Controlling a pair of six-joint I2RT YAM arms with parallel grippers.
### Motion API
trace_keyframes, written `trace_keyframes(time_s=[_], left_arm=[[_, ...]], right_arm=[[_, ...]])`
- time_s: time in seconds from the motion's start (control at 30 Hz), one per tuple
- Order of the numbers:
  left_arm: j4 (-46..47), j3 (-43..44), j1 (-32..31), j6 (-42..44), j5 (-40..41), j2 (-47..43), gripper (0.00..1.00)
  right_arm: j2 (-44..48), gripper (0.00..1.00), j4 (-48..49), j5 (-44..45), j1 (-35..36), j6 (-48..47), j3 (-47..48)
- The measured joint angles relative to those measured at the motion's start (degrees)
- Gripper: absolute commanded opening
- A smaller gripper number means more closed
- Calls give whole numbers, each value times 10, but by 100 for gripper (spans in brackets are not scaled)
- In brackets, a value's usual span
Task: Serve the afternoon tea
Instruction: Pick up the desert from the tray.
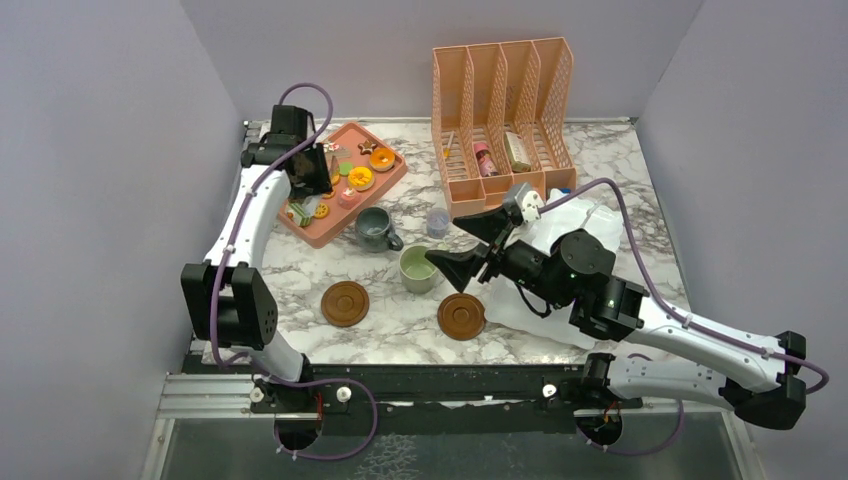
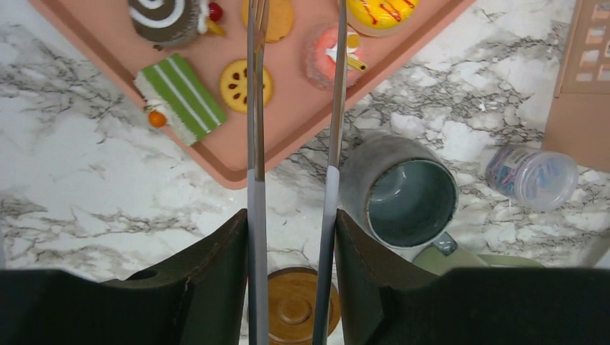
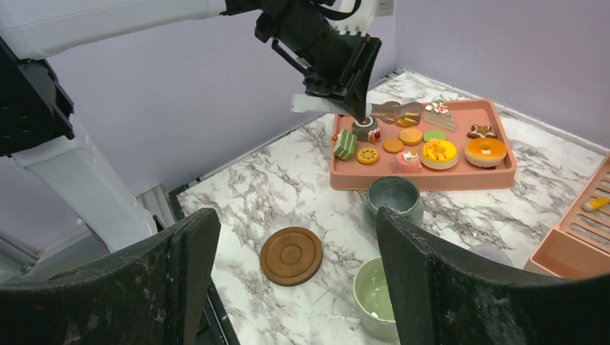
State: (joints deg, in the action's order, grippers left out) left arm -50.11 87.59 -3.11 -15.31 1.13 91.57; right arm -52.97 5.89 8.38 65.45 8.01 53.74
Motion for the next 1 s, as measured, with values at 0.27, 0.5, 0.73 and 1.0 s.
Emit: trace_keyframes(time_s=[0.27, 0.5, 0.73, 1.0], left_arm=[[10, 21, -44, 2, -2, 23, 44], [12, 28, -49, 5, -2, 35, 44], [12, 31, -59, 18, -2, 64, 44], [12, 35, -87, 27, 0, 83, 47]], right_arm=[[-10, 85, -7, 10, 0, -2, 5], [-26, 85, -9, 15, 0, -6, 15], [-27, 85, -9, 17, 0, -6, 15], [-32, 85, -9, 17, 0, -6, 15]])
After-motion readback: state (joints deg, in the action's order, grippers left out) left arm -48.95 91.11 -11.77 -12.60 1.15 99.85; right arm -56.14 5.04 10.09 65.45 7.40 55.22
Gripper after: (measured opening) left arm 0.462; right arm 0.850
